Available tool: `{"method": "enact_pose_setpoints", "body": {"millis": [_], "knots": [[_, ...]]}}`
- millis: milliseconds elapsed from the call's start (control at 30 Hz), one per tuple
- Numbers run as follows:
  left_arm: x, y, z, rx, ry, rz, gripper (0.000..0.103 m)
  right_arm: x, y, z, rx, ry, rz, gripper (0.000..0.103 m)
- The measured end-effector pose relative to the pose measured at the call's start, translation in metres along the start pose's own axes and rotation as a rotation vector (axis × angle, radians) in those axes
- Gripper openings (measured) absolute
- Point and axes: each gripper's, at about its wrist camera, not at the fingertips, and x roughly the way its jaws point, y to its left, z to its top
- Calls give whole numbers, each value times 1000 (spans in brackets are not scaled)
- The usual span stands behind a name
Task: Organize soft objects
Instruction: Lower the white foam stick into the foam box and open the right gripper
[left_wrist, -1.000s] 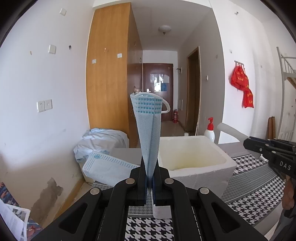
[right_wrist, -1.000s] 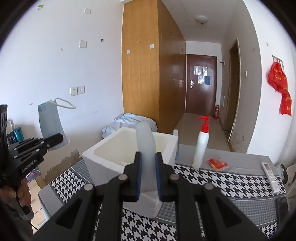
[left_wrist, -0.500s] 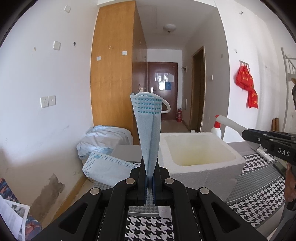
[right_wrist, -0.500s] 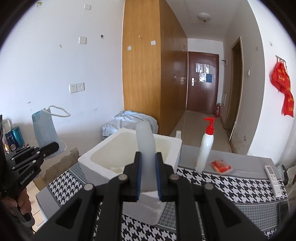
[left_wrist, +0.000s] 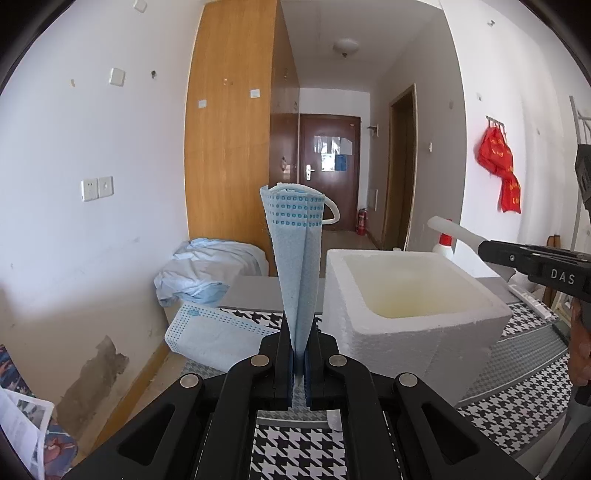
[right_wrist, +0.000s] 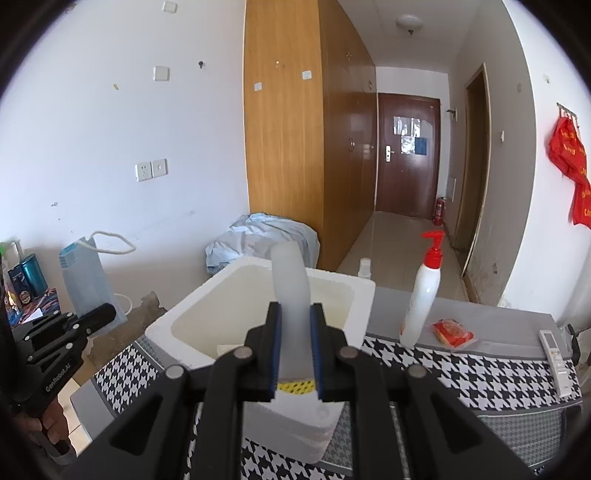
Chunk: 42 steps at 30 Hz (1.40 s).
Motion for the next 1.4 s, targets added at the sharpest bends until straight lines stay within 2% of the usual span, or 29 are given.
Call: {"method": "enact_pose_setpoints", "body": {"millis": [567,600,767,800,833,867,900,967,1267,1400], "knots": [[8,6,-8,-4,34,2,3,36,12,5,-5,67,8,17],[9,7,-9,-5,36,5,3,38,13,5,-3,71,10,21],[13,9,-9,-14,44,8,3,51,12,3,3,94,-3,25],[13,10,-10,-15,45,8,3,53,12,3,3,97,-2,27],[14,10,-10,-16,46,8,3,55,11,2,2,105,0,43],[15,11,-10,-18,47,9,3,58,12,3,4,112,1,53],[15,11,-11,-18,48,9,3,58,10,2,15,111,4,69],[16,12,-11,-18,48,12,3,55,6,3,46,93,19,83],[14,12,-9,-21,42,22,3,44,9,4,42,74,27,85],[10,10,-7,-23,36,20,3,36,9,4,45,59,30,97]]}}
